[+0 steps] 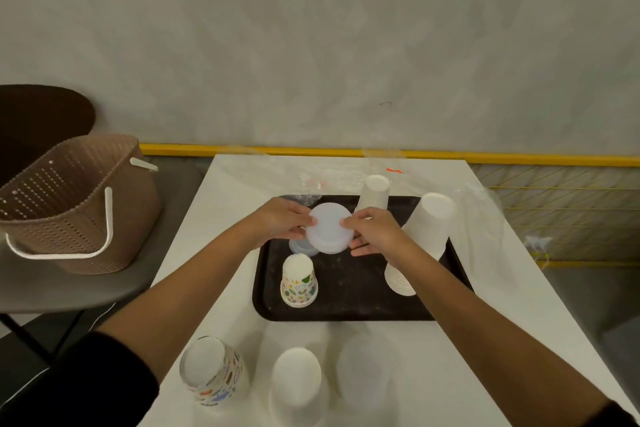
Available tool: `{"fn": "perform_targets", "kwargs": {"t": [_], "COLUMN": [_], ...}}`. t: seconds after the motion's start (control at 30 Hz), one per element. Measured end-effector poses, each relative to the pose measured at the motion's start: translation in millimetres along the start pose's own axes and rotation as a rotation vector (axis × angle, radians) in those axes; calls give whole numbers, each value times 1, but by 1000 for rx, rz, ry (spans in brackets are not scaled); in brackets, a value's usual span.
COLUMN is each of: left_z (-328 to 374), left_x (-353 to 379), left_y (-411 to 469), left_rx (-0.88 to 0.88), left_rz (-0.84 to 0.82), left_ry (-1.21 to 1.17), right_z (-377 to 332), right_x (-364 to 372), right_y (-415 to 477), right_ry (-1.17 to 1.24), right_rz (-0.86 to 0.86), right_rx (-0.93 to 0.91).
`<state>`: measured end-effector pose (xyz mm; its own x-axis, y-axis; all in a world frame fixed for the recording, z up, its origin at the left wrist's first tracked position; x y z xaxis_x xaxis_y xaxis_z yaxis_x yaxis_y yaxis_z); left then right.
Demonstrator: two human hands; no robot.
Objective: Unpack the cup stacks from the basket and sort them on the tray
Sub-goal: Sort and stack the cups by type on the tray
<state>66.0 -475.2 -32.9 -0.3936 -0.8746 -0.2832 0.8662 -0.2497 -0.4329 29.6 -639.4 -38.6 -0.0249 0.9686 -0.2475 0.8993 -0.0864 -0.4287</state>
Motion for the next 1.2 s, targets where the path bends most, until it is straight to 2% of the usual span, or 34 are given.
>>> {"fn": "perform_targets", "kwargs": {"t": [0.1,0.27,0.47,0.8,1.0,1.2], "left_z": [-11,-38,-69,-95,-104,-88], "left_x": [-15,-23,-30,-24,-30,-39], "left_y": [19,51,88,113,107,77], "left_rx": [7,-23,-121,-174,-237,-207], "left_rz": [155,230,208,197,205,213], "left_ry": [-108,-167,-118,152,92,40], "right_z": [5,21,53,77,75,64], "right_x": [11,28,47,65,67,46], "right_y": [26,68,105,134,130,103], "right_ry": [56,82,95,-122,-124,-111], "right_rz": [-4,-3,33,52,39,51], "right_rx": [10,53,159,264,269,203]}}
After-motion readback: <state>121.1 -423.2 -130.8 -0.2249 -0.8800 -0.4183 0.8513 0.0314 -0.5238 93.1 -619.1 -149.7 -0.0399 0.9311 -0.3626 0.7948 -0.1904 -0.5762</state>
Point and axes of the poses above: each hand's wrist, its own y-axis towards the middle knuckle, its own x-axis out of the palm, z = x × y, the point moved 10 cm from there along y, towards the middle knuckle, and after that the axes turned 3 degrees about -z, right-handed, at the moved point
